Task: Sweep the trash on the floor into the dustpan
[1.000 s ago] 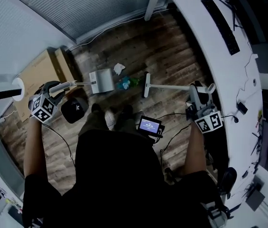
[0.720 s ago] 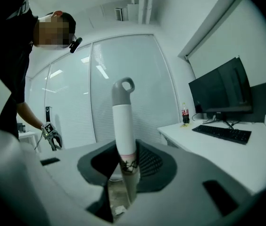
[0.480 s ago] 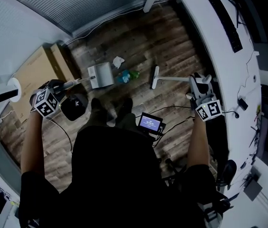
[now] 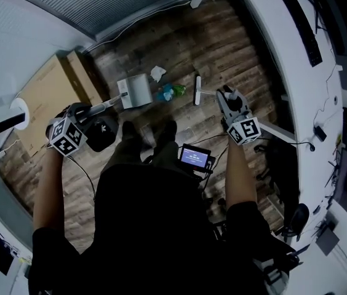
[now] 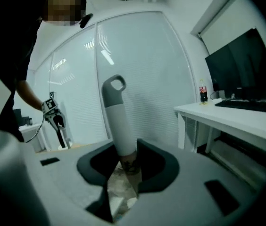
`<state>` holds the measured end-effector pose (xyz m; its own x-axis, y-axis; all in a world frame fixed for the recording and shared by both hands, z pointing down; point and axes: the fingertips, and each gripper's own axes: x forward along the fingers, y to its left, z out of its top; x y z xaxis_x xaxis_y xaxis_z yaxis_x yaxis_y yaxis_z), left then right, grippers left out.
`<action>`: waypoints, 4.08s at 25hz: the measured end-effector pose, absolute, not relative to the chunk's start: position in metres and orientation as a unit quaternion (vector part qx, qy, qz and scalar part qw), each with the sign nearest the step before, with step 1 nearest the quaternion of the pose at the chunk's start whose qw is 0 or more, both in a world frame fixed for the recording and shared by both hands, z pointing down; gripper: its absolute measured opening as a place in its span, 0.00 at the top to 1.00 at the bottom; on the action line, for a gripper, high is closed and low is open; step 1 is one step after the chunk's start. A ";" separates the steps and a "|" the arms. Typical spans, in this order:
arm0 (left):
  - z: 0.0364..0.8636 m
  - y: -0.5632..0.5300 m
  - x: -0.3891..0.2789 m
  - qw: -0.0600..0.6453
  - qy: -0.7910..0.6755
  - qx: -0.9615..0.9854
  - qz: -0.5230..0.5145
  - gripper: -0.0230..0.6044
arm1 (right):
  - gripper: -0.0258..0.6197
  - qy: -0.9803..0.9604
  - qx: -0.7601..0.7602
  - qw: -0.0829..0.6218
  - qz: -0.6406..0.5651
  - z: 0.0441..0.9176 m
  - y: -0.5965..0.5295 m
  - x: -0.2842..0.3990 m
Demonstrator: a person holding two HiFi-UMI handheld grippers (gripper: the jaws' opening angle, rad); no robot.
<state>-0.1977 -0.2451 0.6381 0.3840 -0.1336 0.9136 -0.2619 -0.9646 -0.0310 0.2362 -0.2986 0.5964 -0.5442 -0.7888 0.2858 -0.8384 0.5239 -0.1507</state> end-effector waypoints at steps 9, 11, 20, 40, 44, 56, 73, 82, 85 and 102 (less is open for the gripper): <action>0.640 -0.241 -0.187 0.087 -0.122 0.854 0.498 0.76 | 0.74 -0.802 0.561 -0.045 0.201 0.602 -0.317 0.183; 0.641 -0.241 -0.186 0.097 -0.125 0.858 0.489 0.76 | 0.73 -0.798 0.564 -0.052 0.205 0.604 -0.318 0.165; 0.642 -0.237 -0.190 0.119 -0.123 0.866 0.470 0.76 | 0.72 -0.766 0.584 -0.119 0.241 0.593 -0.323 0.105; 0.644 -0.219 -0.191 0.135 -0.146 0.860 0.469 0.76 | 0.74 -0.790 0.535 -0.220 0.202 0.500 -0.328 0.148; 0.644 -0.215 -0.192 0.136 -0.154 0.853 0.480 0.76 | 0.75 -0.819 0.512 -0.212 0.148 0.466 -0.354 0.161; 0.645 -0.177 -0.186 0.248 -0.252 0.813 0.462 0.77 | 0.76 -0.915 0.383 -0.111 0.067 0.497 -0.407 0.074; 0.652 -0.163 -0.185 0.255 -0.252 0.814 0.456 0.77 | 0.68 -0.886 0.328 -0.148 0.294 0.586 -0.317 0.016; 0.651 -0.165 -0.182 0.246 -0.254 0.815 0.459 0.77 | 0.69 -0.856 0.352 -0.212 0.314 0.564 -0.308 0.072; 0.654 -0.164 -0.187 0.239 -0.255 0.807 0.476 0.77 | 0.70 -0.860 0.369 -0.216 0.279 0.538 -0.307 0.096; 0.558 -0.189 -0.197 0.186 -0.308 0.853 0.379 0.73 | 0.71 -0.878 0.417 -0.157 0.176 0.421 -0.293 0.158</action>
